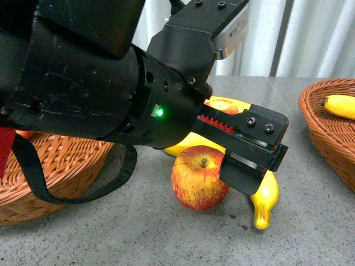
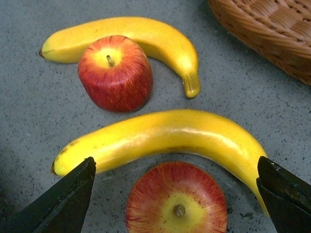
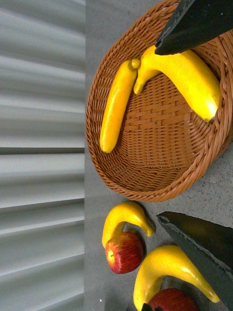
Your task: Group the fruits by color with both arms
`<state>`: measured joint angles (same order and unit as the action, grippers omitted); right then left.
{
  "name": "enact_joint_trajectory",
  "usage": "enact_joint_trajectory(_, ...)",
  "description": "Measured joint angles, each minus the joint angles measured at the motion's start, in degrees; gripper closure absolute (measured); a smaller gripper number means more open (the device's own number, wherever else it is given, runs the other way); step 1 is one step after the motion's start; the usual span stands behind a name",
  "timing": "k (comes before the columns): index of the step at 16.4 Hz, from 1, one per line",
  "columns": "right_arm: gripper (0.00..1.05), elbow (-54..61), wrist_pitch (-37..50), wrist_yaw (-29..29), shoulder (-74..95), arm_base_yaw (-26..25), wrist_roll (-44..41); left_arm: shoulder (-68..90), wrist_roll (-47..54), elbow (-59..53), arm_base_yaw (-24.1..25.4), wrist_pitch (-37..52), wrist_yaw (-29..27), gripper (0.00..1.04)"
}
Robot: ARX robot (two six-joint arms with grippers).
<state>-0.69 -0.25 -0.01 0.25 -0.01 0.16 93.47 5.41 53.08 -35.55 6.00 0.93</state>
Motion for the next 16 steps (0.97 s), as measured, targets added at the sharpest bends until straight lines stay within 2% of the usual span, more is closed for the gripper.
enact_joint_trajectory(4, 0.07, 0.0, 0.0, 0.0, 0.0, 0.0, 0.0, 3.4, -3.6, 0.2, -0.7, -0.6, -4.6, 0.07)
enact_joint_trajectory(9, 0.07, 0.0, 0.0, 0.0, 0.0, 0.0, 0.0, 3.8, -4.5, -1.2, -0.5, -0.7, -3.3, 0.07)
enact_joint_trajectory(10, 0.07, 0.0, 0.0, 0.0, 0.0, 0.0, 0.0, 3.9, -4.0, -1.4, -0.5, -1.2, -3.5, 0.1)
enact_joint_trajectory(11, 0.07, 0.0, 0.0, 0.0, 0.0, 0.0, 0.0, 3.9, -3.8, -1.8, -0.5, -1.3, -3.5, 0.21)
enact_joint_trajectory(13, 0.07, 0.0, 0.0, 0.0, 0.0, 0.0, 0.0, 3.9, -3.6, -1.9, -0.3, -1.3, -3.5, 0.36)
enact_joint_trajectory(16, 0.07, 0.0, 0.0, 0.0, 0.0, 0.0, 0.0, 2.1, -3.5, -1.9, 0.3, -2.3, -3.3, 0.39)
